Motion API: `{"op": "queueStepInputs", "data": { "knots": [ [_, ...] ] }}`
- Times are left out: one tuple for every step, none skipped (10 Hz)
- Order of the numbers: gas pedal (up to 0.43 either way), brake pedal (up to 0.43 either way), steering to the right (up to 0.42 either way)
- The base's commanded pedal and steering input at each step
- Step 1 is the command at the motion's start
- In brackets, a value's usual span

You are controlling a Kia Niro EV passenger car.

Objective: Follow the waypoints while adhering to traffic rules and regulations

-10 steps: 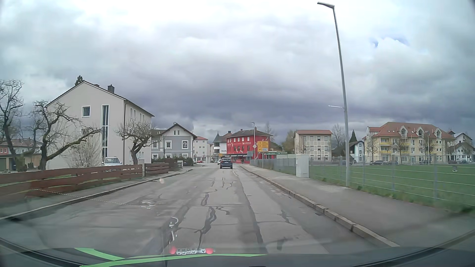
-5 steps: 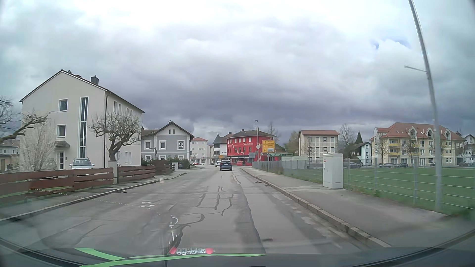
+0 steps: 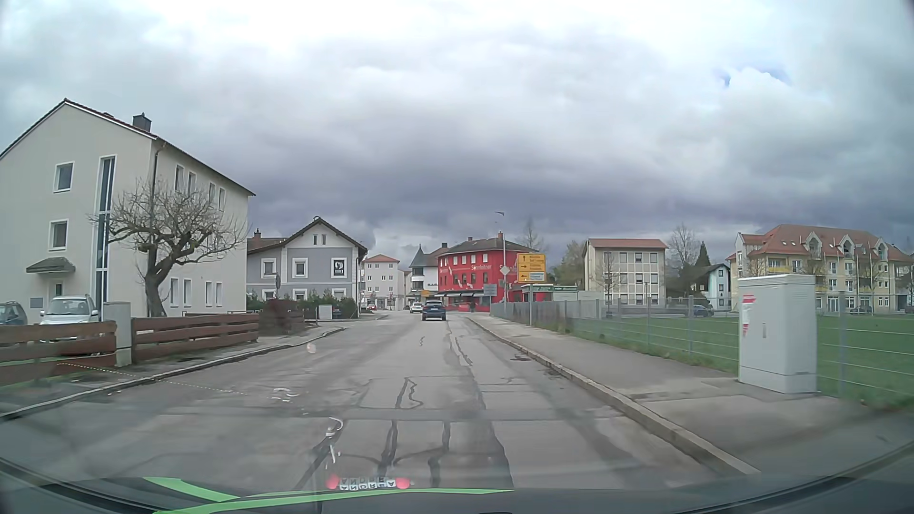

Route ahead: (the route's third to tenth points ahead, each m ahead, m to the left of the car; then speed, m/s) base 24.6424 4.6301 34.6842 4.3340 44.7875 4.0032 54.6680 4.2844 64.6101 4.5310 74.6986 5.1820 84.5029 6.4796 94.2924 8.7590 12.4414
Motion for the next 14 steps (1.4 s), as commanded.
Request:
{"op": "queueStepInputs", "data": {
  "knots": [
    [0.098, 0.000, -0.003],
    [0.098, 0.000, -0.003],
    [0.087, 0.000, -0.003],
    [0.087, 0.000, -0.003],
    [0.079, 0.000, -0.003],
    [0.079, 0.000, -0.003],
    [0.079, 0.000, -0.003],
    [0.079, 0.000, -0.003],
    [0.079, 0.000, -0.003],
    [0.079, 0.000, -0.003],
    [0.067, 0.000, -0.003],
    [0.067, 0.000, -0.003],
    [0.067, 0.000, -0.003],
    [0.067, 0.000, -0.003]
  ]
}}
